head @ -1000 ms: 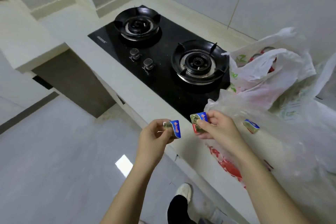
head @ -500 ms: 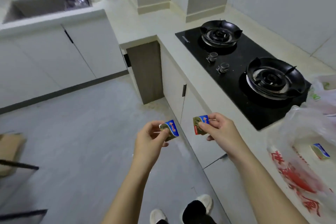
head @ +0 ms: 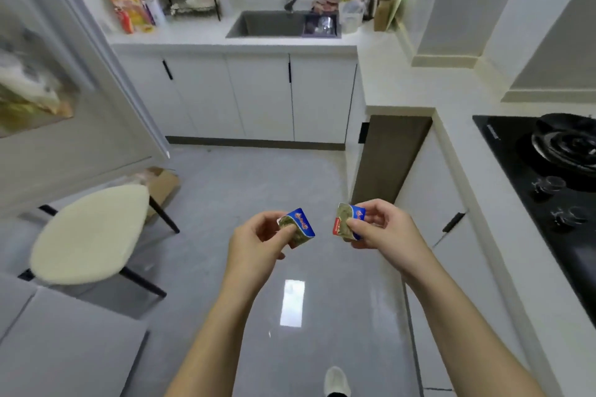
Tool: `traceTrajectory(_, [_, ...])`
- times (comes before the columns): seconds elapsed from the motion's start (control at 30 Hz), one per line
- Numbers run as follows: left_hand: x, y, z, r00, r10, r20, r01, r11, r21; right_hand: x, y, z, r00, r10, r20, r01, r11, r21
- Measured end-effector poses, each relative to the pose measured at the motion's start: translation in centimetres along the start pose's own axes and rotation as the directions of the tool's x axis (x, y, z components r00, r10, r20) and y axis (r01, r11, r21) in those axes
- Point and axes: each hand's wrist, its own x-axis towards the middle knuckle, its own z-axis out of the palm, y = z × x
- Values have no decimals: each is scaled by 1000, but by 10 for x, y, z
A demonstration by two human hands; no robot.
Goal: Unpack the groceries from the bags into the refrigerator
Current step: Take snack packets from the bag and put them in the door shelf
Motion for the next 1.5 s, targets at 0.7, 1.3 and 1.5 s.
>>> traceTrajectory(0.7, [2,139,-311,834,453,-315,-296,849,437,29,-256,231,567,-573,592,680,731,57])
traceTrajectory(1.3, [140,178,-502,989,-145,-3,-16,-125,992,26,-363,502,612,-257,748,747,-120,-653])
traceTrajectory(1.5, [161,156,-498,974,-228,18,-50,-137,989,36,-358,523,664,-146,733,713,-168,-680])
